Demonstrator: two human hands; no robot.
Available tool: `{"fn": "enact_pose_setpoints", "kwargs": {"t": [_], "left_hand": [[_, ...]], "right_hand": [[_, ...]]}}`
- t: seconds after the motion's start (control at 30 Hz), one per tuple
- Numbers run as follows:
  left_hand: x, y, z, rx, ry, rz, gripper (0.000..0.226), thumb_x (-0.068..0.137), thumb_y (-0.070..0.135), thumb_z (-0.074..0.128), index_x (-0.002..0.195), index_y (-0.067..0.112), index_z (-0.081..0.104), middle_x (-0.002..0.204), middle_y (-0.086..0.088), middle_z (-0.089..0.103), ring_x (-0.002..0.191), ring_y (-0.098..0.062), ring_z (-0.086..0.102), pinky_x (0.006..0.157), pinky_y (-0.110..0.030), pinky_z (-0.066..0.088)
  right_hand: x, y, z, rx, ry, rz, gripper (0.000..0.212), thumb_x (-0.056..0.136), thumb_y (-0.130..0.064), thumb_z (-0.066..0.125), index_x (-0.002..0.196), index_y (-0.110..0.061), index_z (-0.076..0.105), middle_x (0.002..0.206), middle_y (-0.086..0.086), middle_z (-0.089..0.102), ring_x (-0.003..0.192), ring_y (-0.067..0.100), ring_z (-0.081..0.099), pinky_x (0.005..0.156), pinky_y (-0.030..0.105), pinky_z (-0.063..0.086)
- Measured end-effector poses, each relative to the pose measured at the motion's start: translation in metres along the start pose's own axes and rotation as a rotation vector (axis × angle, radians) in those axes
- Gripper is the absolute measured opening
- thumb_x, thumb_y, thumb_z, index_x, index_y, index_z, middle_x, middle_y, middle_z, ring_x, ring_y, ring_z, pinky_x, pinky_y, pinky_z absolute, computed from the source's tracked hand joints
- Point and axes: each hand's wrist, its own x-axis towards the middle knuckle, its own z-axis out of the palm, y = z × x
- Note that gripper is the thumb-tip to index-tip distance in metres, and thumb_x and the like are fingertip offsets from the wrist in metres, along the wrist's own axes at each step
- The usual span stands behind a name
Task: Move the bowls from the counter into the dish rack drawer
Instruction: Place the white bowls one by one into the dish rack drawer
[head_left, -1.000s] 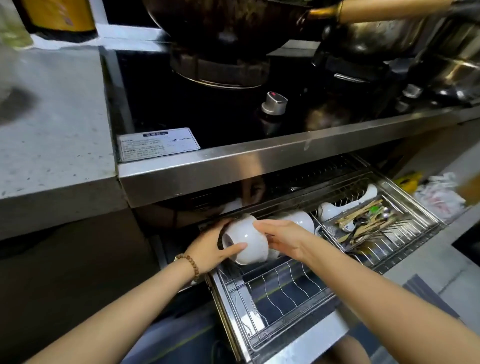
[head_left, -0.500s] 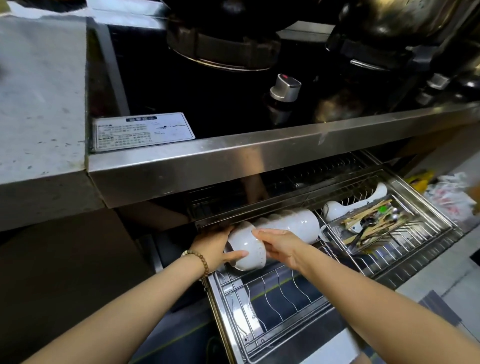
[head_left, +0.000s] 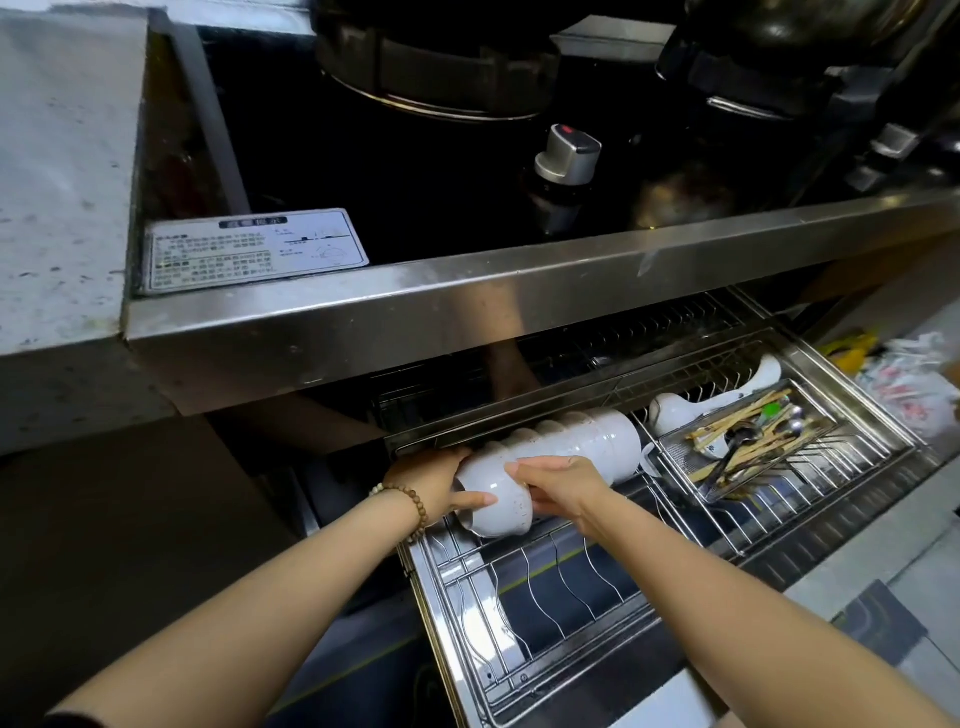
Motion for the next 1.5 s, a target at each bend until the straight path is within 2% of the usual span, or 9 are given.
{"fn": "enact_pose_setpoints", "kwargs": {"t": [0.13,0.3,0.47,0.67,0.93,1.07,1.2,1.33,1.5], "left_hand": [[0.001,0.0,-0.001,0.013,0.01,-0.006,0.074,0.075,0.065,0.058,0.135,0.026,0.041,0.114,0.001,0.064,0.104,-0.02,0.059,0.086,-0.03,0.048],[0.002,-0.002,0.0,0.032,0.028,0.009,0.072,0.075,0.066,0.058,0.134,0.026,0.043,0.115,0.001,0.064,0.103,-0.021,0.06,0.084,-0.03,0.048],[0.006,-0.001,0.002,0.036,0.024,-0.015,0.073,0.076,0.068,0.054,0.135,0.027,0.04,0.118,0.001,0.063,0.104,-0.02,0.059,0.079,-0.028,0.045],[0.006,0.0,0.004,-0.009,-0.019,-0.059,0.079,0.075,0.069,0.053,0.139,0.027,0.034,0.122,-0.001,0.06,0.107,-0.021,0.059,0.089,-0.033,0.049],[-0.011,0.014,-0.002,-0.13,-0.04,-0.072,0.076,0.083,0.06,0.052,0.143,0.02,0.028,0.116,-0.003,0.063,0.105,-0.02,0.059,0.085,-0.028,0.045],[-0.033,0.032,-0.019,-0.077,-0.022,0.003,0.07,0.085,0.059,0.049,0.141,0.02,0.034,0.128,-0.003,0.058,0.114,-0.02,0.055,0.087,-0.026,0.042],[-0.059,0.063,-0.048,-0.046,0.017,0.13,0.063,0.087,0.057,0.047,0.138,0.02,0.039,0.139,-0.001,0.049,0.125,-0.02,0.048,0.102,-0.032,0.04],[-0.092,0.102,-0.084,-0.022,0.173,0.303,0.054,0.089,0.055,0.046,0.133,0.025,0.044,0.135,0.004,0.053,0.122,-0.015,0.05,0.101,-0.032,0.041],[-0.146,0.132,-0.151,0.01,0.456,0.555,0.05,0.088,0.056,0.043,0.133,0.032,0.043,0.133,0.011,0.053,0.121,-0.007,0.046,0.097,-0.026,0.038]], "right_hand": [[-0.001,-0.004,-0.002,-0.02,0.044,-0.006,0.011,0.075,-0.008,0.077,0.082,-0.002,0.069,0.071,0.011,0.068,0.06,0.017,0.065,0.053,0.024,0.057],[-0.001,-0.008,-0.003,-0.093,0.092,-0.003,0.01,0.073,-0.004,0.078,0.075,-0.002,0.069,0.071,0.013,0.068,0.061,0.021,0.065,0.047,0.023,0.052],[0.003,-0.004,-0.008,-0.134,0.136,-0.003,0.013,0.07,-0.003,0.08,0.072,-0.001,0.067,0.074,0.02,0.069,0.062,0.025,0.066,0.069,0.037,0.059],[0.008,0.001,-0.01,-0.117,0.146,-0.012,0.016,0.07,-0.005,0.081,0.068,-0.004,0.064,0.069,0.016,0.068,0.06,0.024,0.065,0.074,0.041,0.059],[-0.007,-0.014,-0.017,-0.308,0.089,-0.141,0.013,0.08,-0.019,0.073,0.073,-0.012,0.065,0.07,0.004,0.064,0.06,0.013,0.06,0.048,0.018,0.046],[-0.038,-0.029,-0.033,-0.386,0.058,-0.268,0.013,0.087,-0.023,0.065,0.091,-0.011,0.068,0.078,0.0,0.061,0.072,0.01,0.056,0.063,0.016,0.043],[-0.088,-0.049,-0.057,-0.405,0.176,-0.502,0.017,0.09,-0.021,0.061,0.103,-0.013,0.067,0.098,0.001,0.066,0.089,0.009,0.057,0.08,0.019,0.043],[-0.145,-0.072,-0.075,-0.391,0.267,-0.678,0.032,0.091,-0.025,0.059,0.121,-0.017,0.06,0.113,-0.004,0.063,0.108,0.01,0.057,0.085,0.014,0.04],[-0.202,-0.112,-0.069,-0.438,0.32,-0.879,0.048,0.089,-0.037,0.058,0.136,-0.03,0.046,0.139,-0.007,0.046,0.128,0.005,0.04,0.107,0.032,0.037]]}}
